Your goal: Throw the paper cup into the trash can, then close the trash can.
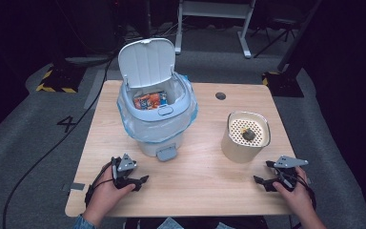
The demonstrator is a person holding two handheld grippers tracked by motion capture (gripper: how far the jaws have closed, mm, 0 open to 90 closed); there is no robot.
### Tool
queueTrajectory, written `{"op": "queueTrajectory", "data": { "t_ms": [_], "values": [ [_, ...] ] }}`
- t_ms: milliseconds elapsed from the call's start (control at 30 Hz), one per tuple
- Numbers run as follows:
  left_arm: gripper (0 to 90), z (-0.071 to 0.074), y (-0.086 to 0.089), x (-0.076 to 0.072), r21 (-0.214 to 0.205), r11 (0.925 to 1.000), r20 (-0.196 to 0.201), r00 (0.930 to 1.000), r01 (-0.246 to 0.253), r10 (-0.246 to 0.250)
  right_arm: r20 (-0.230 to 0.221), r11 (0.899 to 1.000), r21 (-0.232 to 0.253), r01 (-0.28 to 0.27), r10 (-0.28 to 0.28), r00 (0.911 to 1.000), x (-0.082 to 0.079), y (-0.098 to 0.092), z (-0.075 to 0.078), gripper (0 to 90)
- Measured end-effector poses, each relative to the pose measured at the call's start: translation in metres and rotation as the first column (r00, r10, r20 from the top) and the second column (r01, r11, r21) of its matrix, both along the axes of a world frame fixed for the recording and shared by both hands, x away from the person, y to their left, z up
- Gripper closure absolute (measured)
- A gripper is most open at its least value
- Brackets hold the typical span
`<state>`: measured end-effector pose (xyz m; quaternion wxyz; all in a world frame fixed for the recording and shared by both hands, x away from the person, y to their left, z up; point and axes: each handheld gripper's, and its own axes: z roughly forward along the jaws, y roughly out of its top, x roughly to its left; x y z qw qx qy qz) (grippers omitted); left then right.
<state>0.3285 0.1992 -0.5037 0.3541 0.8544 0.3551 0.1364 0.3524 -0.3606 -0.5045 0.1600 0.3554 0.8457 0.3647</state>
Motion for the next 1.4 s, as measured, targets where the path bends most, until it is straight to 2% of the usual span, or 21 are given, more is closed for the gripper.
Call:
{"op": "queueTrajectory", "data": {
  "t_ms": [67, 267, 400, 433, 533, 567, 767, 833, 900, 1100, 1133, 1167, 1267, 1300, 1400],
  "values": [
    [24.6, 0.0, 0.0, 0.0, -0.013, 0.9999, -0.01, 0.9999, -0.006, 0.005, -0.006, 1.0, -0.005, 0.024, -0.024, 0.9997, 0.001, 0.001, 0.0, 7.6],
    [30.5, 0.004, 0.005, 0.002, -0.035, 0.999, -0.043, 0.9988, -0.027, 0.025, -0.006, 1.0, -0.005, 0.024, -0.024, 0.9997, 0.001, 0.001, 0.0, 7.6],
    [34.0, 0.013, 0.007, 0.004, -0.064, 0.9976, -0.027, 0.9993, -0.028, 0.027, -0.006, 1.0, -0.005, 0.024, -0.024, 0.9997, 0.001, 0.001, 0.0, 7.6],
    [34.0, 0.018, 0.009, 0.005, -0.082, 0.9961, -0.018, 0.9994, -0.031, 0.03, -0.007, 1.0, -0.004, 0.024, -0.024, 0.9997, 0.001, 0.001, 0.0, 7.6],
    [34.0, 0.023, 0.012, 0.006, -0.089, 0.9955, -0.009, 0.9995, -0.031, 0.031, -0.007, 1.0, -0.005, 0.024, -0.024, 0.9997, 0.001, 0.001, 0.0, 7.6],
    [34.3, 0.031, 0.015, 0.007, -0.1, 0.9946, -0.004, 0.9995, -0.031, 0.031, -0.007, 1.0, -0.005, 0.024, -0.024, 0.9997, 0.001, 0.001, 0.0, 7.6],
    [35.6, 0.051, 0.023, 0.01, -0.139, 0.9896, 0.028, 0.9988, -0.036, 0.04, -0.006, 1.0, -0.005, 0.024, -0.024, 0.9997, 0.001, 0.001, 0.0, 7.6],
    [35.8, 0.054, 0.024, 0.01, -0.147, 0.9884, 0.026, 0.9987, -0.04, 0.044, -0.006, 1.0, -0.005, 0.024, -0.024, 0.9997, 0.001, 0.001, 0.0, 7.6],
    [36.0, 0.063, 0.029, 0.014, -0.19, 0.9805, 0.048, 0.9971, -0.048, 0.058, -0.006, 1.0, -0.005, 0.025, -0.025, 0.9997, 0.001, 0.001, 0.0, 7.6],
    [38.3, 0.081, 0.035, 0.022, -0.255, 0.9639, 0.082, 0.9915, -0.078, 0.102, -0.006, 1.0, -0.004, 0.025, -0.025, 0.9997, 0.001, 0.001, 0.0, 7.6],
    [38.4, 0.081, 0.035, 0.022, -0.255, 0.9639, 0.082, 0.9915, -0.078, 0.102, -0.006, 1.0, -0.004, 0.025, -0.025, 0.9997, 0.001, 0.001, 0.0, 7.6],
    [38.4, 0.086, 0.035, 0.023, -0.273, 0.9588, 0.087, 0.9907, -0.078, 0.105, -0.006, 1.0, -0.004, 0.024, -0.024, 0.9997, 0.001, 0.001, 0.0, 7.6],
    [38.3, 0.098, 0.036, 0.023, -0.291, 0.954, 0.1, 0.9893, -0.073, 0.106, -0.006, 1.0, -0.004, 0.025, -0.025, 0.9997, 0.001, 0.001, 0.0, 7.6],
    [38.3, 0.098, 0.036, 0.023, -0.291, 0.954, 0.1, 0.9893, -0.073, 0.106, -0.006, 1.0, -0.004, 0.025, -0.025, 0.9997, 0.001, 0.001, 0.0, 7.6],
    [38.3, 0.111, 0.037, 0.024, -0.296, 0.9524, 0.123, 0.986, -0.071, 0.112, -0.006, 1.0, -0.005, 0.025, -0.025, 0.9997, 0.001, 0.001, 0.0, 7.6]
  ]
}}
